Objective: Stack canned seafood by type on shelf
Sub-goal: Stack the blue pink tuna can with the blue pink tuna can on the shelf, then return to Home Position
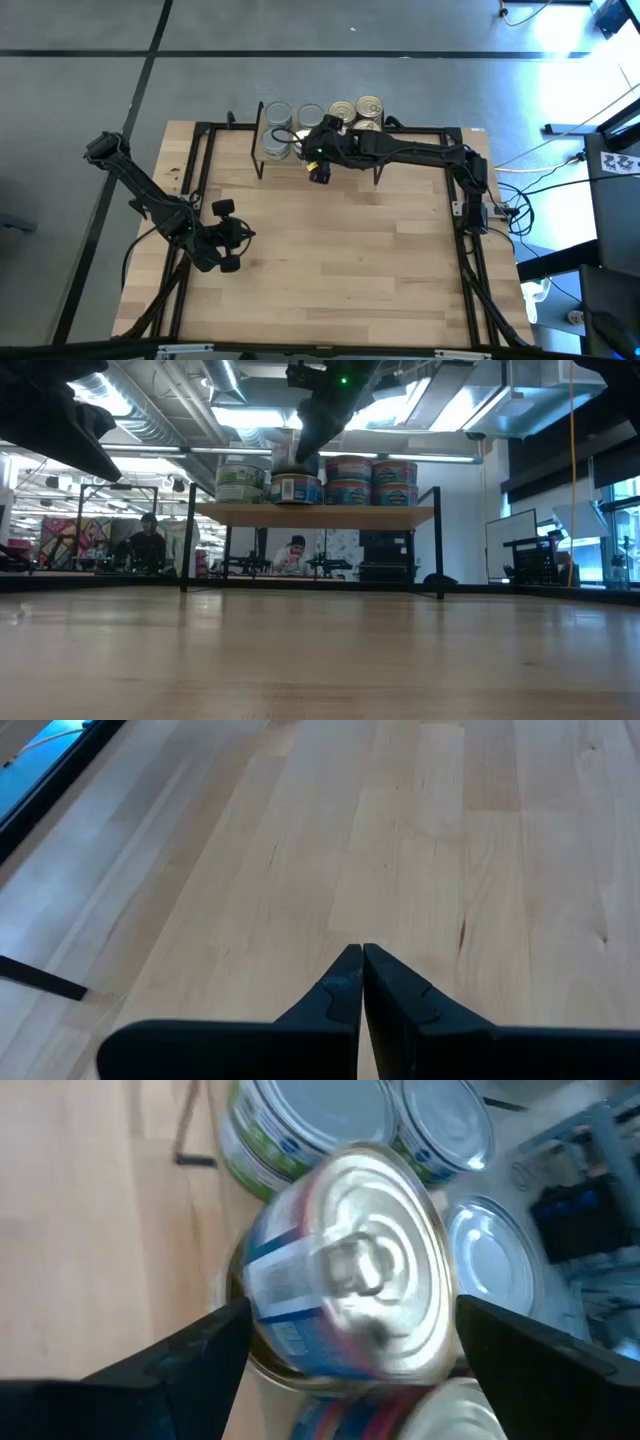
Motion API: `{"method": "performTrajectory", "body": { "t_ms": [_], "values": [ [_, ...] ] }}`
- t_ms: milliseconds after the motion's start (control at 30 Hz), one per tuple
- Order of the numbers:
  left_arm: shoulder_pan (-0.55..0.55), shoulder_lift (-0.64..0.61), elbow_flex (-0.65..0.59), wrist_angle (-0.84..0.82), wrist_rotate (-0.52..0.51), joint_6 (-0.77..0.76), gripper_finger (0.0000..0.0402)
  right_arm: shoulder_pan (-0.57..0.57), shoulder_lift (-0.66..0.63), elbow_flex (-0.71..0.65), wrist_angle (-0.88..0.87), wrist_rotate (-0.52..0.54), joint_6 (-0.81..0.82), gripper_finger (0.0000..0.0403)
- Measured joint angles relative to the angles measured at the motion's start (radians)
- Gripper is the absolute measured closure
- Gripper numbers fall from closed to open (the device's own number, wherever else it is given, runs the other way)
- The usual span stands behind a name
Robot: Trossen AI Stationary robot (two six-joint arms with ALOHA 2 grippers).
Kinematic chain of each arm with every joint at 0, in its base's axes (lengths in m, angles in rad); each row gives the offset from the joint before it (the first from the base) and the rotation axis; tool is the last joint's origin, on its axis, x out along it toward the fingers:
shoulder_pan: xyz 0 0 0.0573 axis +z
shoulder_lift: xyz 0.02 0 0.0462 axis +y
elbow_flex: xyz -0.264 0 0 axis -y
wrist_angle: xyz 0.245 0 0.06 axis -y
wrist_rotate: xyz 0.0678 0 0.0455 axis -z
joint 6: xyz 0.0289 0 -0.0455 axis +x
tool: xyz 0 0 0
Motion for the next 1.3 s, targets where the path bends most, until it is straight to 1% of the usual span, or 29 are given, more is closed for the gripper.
{"method": "performTrajectory", "body": {
  "t_ms": [100, 333, 500, 633, 767, 833, 900, 1000, 1133, 1200, 1300],
  "values": [
    [0.000, 0.000, 0.000, 0.000, 0.000, 0.000, 0.0393, 0.000, 0.000, 0.000, -0.021, 0.034, -0.010, 0.0059],
    [0.000, 0.000, 0.000, 0.000, 0.000, 0.000, 0.0393, 0.003, 0.000, 0.015, -0.047, 0.037, -0.010, 0.0059],
    [0.000, 0.000, 0.000, 0.001, 0.000, 0.000, 0.0393, 0.066, 0.000, 0.082, -0.140, 0.014, -0.005, 0.0059],
    [0.000, 0.000, 0.000, 0.011, -0.005, 0.000, 0.0393, 0.139, -0.001, 0.104, -0.238, -0.007, 0.066, 0.0059],
    [0.000, 0.000, 0.000, 0.037, -0.012, 0.006, 0.0393, 0.181, -0.001, 0.103, -0.322, -0.092, 0.186, 0.0059],
    [0.006, 0.000, 0.000, 0.060, -0.015, 0.030, 0.0393, 0.200, -0.003, 0.080, -0.324, -0.151, 0.236, 0.0059],
    [0.018, 0.000, 0.000, 0.085, -0.017, 0.053, 0.0394, 0.219, -0.001, 0.047, -0.325, -0.187, 0.281, 0.0059],
    [0.045, 0.000, 0.000, 0.121, -0.018, 0.086, 0.0398, 0.247, 0.000, 0.006, -0.335, -0.214, 0.313, 0.0059],
    [0.082, 0.000, 0.000, 0.180, -0.019, 0.152, 0.0399, 0.286, -0.001, -0.060, -0.338, -0.224, 0.360, 0.0062],
    [0.094, 0.000, 0.000, 0.206, -0.019, 0.198, 0.0400, 0.310, -0.002, -0.089, -0.333, -0.223, 0.363, 0.0075],
    [0.105, 0.000, 0.000, 0.235, -0.019, 0.247, 0.0400, 0.346, -0.017, -0.157, -0.304, -0.218, 0.380, 0.0117]
  ]
}}
